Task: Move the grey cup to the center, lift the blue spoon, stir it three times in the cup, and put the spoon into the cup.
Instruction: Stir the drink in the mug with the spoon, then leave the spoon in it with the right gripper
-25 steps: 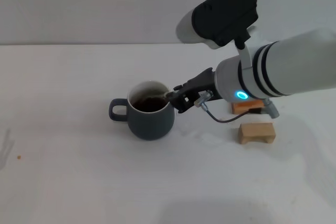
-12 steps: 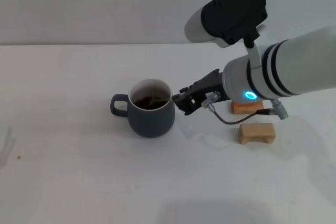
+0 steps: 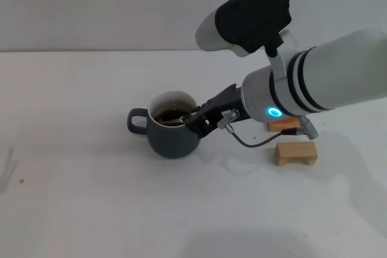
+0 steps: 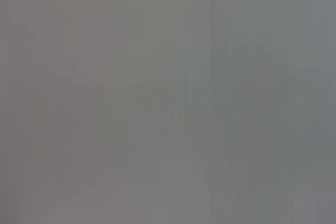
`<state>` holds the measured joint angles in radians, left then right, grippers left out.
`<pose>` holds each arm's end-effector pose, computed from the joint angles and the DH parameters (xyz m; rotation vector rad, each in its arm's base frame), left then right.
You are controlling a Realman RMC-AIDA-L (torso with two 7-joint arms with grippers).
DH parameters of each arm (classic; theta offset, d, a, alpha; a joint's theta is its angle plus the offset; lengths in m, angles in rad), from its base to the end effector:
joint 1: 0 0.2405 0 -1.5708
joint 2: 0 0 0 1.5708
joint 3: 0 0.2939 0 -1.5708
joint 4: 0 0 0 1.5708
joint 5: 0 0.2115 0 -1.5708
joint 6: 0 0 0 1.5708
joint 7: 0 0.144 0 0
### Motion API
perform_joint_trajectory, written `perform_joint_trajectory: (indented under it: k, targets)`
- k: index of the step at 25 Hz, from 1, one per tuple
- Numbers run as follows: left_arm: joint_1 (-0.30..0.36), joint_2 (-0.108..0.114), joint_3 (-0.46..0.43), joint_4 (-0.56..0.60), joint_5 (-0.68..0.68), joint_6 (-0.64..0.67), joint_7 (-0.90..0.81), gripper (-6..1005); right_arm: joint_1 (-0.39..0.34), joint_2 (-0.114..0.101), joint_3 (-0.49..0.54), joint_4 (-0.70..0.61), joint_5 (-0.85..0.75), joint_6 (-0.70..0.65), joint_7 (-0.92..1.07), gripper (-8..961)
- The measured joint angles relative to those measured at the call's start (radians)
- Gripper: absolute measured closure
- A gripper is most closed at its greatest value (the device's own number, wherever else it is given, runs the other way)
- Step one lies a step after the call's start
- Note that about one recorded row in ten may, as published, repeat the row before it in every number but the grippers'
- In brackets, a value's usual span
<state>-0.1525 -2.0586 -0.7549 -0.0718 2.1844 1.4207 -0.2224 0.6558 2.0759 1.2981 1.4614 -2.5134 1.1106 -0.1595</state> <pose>-0.4350 0.2209 0.0037 -1.4186 -0.5899 -0.6208 0.0999 0.3700 -0.0922 -2.5943 0.7360 -0.0857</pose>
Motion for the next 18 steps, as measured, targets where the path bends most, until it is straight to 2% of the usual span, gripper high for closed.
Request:
perform_joint_trajectory:
  k: [8, 18]
  targets:
    - [0.002, 0.000, 0.000, -0.001, -0.003, 0.001, 0.000, 143, 0.049, 0.000, -0.002, -0.099, 0.002, -0.057, -0.025, 793]
    - [0.001, 0.000, 0.001, -0.002, 0.000, -0.003, 0.000, 143, 0.039, -0.002, 0.034, -0.108, -0.020, -0.061, -0.049, 793]
